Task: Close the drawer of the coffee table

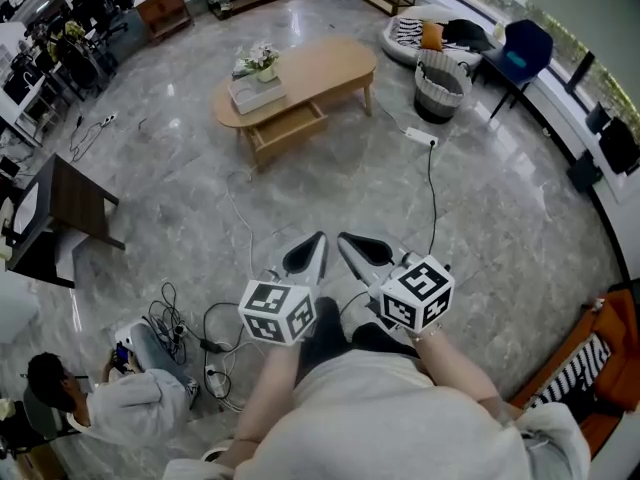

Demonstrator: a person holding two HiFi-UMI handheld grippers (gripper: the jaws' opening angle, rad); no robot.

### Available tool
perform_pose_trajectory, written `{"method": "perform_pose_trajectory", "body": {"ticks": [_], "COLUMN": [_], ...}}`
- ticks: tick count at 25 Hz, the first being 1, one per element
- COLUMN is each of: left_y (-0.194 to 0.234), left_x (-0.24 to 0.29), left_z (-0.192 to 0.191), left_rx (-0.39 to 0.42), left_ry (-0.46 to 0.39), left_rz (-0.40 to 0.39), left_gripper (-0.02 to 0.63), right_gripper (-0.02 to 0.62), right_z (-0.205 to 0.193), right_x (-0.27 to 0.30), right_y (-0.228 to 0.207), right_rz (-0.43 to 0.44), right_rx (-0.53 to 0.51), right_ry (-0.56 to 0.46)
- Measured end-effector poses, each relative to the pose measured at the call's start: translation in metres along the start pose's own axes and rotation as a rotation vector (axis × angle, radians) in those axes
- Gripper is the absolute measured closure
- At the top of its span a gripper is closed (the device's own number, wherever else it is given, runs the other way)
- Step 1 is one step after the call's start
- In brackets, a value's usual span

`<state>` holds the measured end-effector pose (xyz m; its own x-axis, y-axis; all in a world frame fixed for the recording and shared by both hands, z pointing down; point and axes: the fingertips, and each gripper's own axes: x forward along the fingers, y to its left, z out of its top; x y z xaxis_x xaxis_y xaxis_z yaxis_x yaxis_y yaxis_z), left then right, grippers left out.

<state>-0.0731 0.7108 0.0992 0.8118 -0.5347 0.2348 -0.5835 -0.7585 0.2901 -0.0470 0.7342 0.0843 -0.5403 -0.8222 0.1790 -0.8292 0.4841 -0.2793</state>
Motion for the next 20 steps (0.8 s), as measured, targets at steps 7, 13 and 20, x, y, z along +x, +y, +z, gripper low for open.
{"method": "perform_pose_trajectory", "body": {"ticks": [7, 13, 20], "left_y": [0.01, 0.051, 0.133], "left_x": [0.031, 0.069, 0.131], "left_z": [-0.002, 0.012, 0.063], "left_rx": [-0.006, -0.036, 0.007], "left_ry": [0.02, 0.01, 0.018], "left_rz": [-0.002, -0.005, -0.026], "left_gripper": [0.604, 0.604, 0.603], "right_gripper": [0.592, 0.592, 0.592], "right_z": [0.006, 0.011, 0.051], "right_x": [0.009, 0.053, 0.141], "right_y": [-0.03, -0.065, -0.121], "right_rz": [-0.014, -0.03, -0.058], "right_rx": [0.052, 0.061, 0.056], "right_ry": [-0.029, -0.023, -0.031]}}
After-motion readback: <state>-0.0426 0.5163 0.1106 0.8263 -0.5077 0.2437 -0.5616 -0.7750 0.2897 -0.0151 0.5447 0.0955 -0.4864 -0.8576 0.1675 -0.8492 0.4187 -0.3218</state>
